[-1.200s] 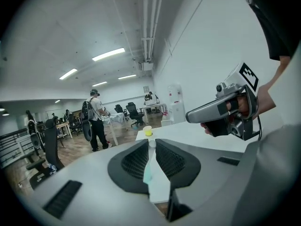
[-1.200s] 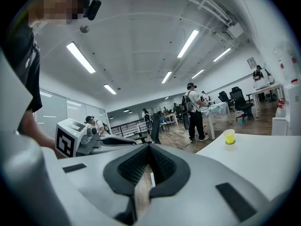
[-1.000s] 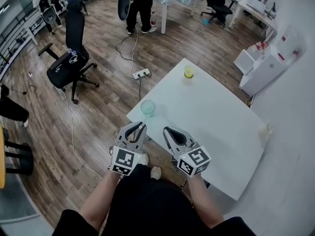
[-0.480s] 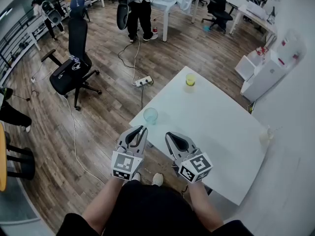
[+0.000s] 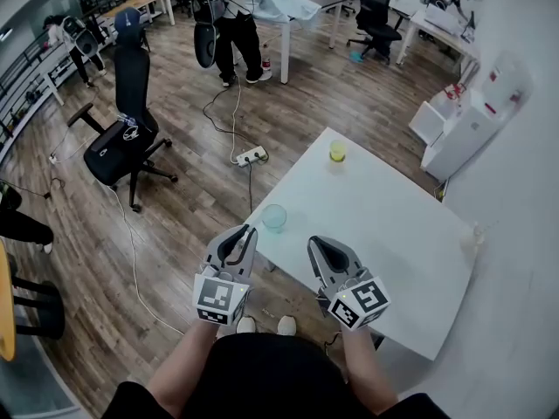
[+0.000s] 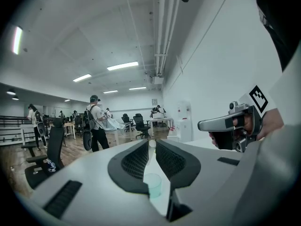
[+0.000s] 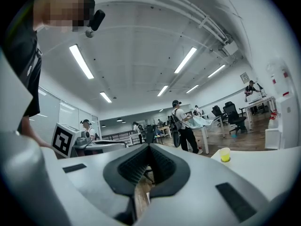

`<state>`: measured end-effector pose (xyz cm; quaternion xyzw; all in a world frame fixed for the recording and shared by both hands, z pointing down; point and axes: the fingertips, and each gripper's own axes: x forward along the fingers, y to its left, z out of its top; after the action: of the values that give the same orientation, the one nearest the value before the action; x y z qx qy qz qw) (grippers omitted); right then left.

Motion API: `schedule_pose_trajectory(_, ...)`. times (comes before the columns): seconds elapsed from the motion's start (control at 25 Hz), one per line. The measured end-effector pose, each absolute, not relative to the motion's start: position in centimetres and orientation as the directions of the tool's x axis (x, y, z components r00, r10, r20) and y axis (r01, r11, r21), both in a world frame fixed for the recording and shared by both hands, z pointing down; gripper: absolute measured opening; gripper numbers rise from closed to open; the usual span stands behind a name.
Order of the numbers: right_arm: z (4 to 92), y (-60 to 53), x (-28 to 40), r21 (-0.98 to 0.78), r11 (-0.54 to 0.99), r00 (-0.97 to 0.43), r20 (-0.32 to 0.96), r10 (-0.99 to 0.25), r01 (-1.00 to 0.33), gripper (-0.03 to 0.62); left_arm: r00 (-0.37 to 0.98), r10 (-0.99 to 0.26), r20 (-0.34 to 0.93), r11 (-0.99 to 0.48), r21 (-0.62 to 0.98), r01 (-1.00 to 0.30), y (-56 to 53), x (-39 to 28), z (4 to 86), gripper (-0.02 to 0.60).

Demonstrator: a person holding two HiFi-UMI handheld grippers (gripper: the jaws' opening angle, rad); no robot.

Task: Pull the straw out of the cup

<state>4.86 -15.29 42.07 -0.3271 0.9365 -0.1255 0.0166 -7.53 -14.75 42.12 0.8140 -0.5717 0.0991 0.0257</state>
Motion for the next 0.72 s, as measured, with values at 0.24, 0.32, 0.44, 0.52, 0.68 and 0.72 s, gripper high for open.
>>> schedule_pose_trajectory(0.24, 41.8, -15.2, 4.1, -0.237, 0.726, -0.756, 0.056, -0.653, -0.645, 0.021, 0.355, -0.918, 0.179, -0.369, -0.052, -0.928, -15.1, -9.0, 42.2, 0.057)
schedule_pose_trajectory(0.32, 41.5, -15.0, 3.8, -0.226, 0.727, -0.753, 0.055, -0.656, -0.649, 0.021, 0.363, -0.915, 0.176, -0.376, -0.046, -0.925, -15.2, -9.3, 42.1, 0.055)
schedule_pose_trajectory(0.44, 41.2, -14.8, 3.4, -0.222, 0.723, -0.749, 0.054, -0.661, -0.654, 0.021, 0.370, -0.913, 0.172, -0.381, -0.037, -0.924, -15.2, -9.7, 42.0, 0.055)
schedule_pose_trajectory(0.52, 41.2, -14.6, 3.3, -0.220, 0.718, -0.744, 0.059, -0.666, -0.660, 0.021, 0.373, -0.912, 0.170, -0.383, -0.031, -0.923, -15.0, -10.0, 42.1, 0.057)
schedule_pose_trajectory(0.68, 41.5, -14.5, 2.9, -0.213, 0.712, -0.737, 0.065, -0.673, -0.669, 0.021, 0.379, -0.910, 0.166, -0.389, -0.030, -0.921, -15.0, -10.4, 42.2, 0.057)
schedule_pose_trajectory(0.72, 41.5, -14.5, 2.7, -0.212, 0.712, -0.737, 0.067, -0.673, -0.670, 0.021, 0.382, -0.909, 0.165, -0.391, -0.029, -0.920, -15.0, -10.5, 42.2, 0.057)
